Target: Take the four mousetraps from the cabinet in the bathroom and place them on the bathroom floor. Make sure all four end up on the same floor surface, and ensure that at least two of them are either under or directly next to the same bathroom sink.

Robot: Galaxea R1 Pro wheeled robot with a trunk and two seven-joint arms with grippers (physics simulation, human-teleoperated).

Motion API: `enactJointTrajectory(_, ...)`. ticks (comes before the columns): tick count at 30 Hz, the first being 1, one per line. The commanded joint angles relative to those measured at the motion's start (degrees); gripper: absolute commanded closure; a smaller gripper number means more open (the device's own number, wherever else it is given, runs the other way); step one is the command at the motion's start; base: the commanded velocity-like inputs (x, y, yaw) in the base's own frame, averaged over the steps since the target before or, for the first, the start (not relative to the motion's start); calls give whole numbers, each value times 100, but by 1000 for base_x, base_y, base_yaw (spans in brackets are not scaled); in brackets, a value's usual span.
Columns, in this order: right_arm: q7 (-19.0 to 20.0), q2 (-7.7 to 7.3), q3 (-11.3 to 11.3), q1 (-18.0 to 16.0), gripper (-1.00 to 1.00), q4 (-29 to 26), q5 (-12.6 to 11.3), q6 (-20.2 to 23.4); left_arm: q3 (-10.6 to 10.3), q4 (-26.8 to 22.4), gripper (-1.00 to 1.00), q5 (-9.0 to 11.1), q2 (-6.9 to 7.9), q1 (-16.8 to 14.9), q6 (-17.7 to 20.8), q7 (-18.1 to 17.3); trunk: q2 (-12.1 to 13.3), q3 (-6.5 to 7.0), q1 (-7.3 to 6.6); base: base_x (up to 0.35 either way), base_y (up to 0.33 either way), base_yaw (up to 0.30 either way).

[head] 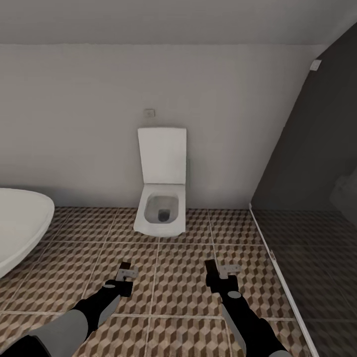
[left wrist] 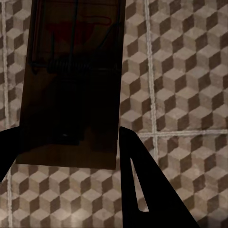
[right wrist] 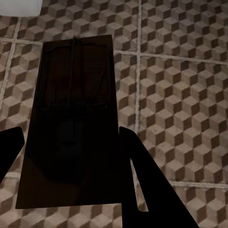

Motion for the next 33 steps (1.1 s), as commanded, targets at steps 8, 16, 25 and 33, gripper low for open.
enactJointTrajectory(8,-47,4,24,-3,100,-9,-46,25,-51,-21,100,32,-6,0,39,56,-325,-221,176,0,0,0)
enactJointTrajectory(16,-48,5,30,-3,100,-9,-46,24,-51,-21,100,34,-75,0,39,56,-646,-437,352,0,0,0)
enactJointTrajectory(25,-48,5,32,-3,100,-9,-46,24,-51,-21,100,34,-81,-2,39,56,-1007,-680,549,0,0,0)
enactJointTrajectory(33,-48,5,32,-3,100,-9,-46,25,-51,-21,100,34,-81,-2,39,56,-1328,-895,725,0,0,0)
